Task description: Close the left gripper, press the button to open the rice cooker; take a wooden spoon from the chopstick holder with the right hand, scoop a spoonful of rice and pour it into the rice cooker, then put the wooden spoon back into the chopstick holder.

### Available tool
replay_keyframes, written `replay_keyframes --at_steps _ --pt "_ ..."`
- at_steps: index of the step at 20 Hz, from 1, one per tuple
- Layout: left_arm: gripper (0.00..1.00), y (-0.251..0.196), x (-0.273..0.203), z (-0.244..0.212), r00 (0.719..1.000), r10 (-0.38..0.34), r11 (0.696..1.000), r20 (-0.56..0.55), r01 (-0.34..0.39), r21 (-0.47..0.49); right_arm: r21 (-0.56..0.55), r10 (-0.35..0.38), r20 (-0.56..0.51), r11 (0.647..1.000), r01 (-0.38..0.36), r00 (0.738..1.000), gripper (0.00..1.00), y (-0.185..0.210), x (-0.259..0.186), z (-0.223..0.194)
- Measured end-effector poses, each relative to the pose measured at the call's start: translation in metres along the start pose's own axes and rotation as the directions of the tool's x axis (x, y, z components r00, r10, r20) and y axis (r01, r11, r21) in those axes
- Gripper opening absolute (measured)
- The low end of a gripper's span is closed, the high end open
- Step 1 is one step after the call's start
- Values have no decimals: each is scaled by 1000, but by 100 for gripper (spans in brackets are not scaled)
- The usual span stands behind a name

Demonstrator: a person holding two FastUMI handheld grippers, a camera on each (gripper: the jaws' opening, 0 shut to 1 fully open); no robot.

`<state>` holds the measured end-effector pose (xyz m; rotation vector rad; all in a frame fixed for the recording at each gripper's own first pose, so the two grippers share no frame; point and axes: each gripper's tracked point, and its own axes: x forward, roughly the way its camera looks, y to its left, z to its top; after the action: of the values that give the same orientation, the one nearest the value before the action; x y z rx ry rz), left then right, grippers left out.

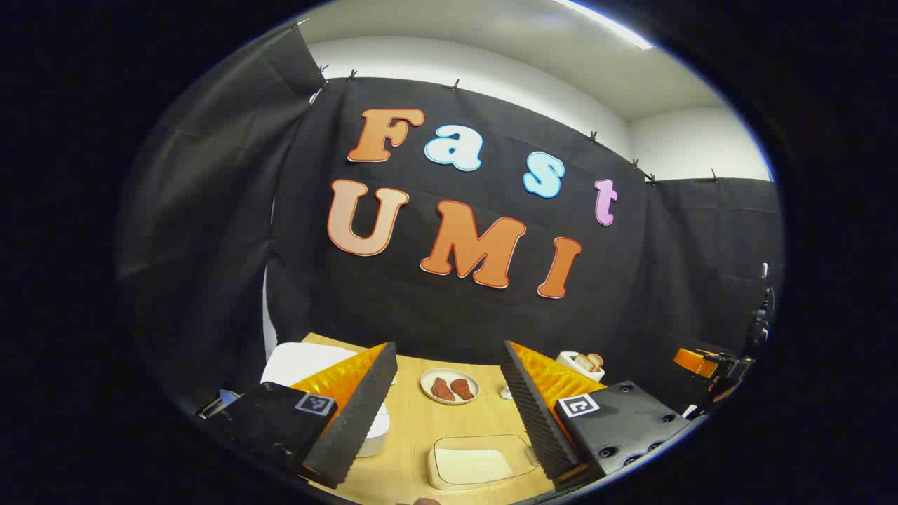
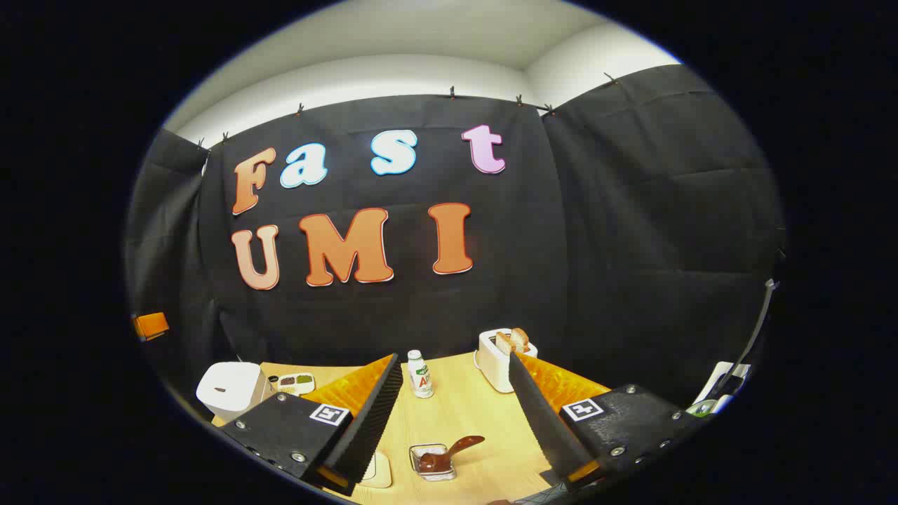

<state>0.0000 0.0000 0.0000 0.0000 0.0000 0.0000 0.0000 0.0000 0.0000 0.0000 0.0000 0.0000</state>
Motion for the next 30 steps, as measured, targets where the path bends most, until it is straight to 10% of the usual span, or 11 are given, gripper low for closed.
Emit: replay_keyframes --at_steps 25,30 --pt "100 28 -8 47 981 162 972 106 -177 153 -33 23 25 999 -23 999 95 -15 17 5" --pt "37 40 -18 59 969 199 964 146 -220 146 -72 17 39 997 -14 999 95 -17 16 5"
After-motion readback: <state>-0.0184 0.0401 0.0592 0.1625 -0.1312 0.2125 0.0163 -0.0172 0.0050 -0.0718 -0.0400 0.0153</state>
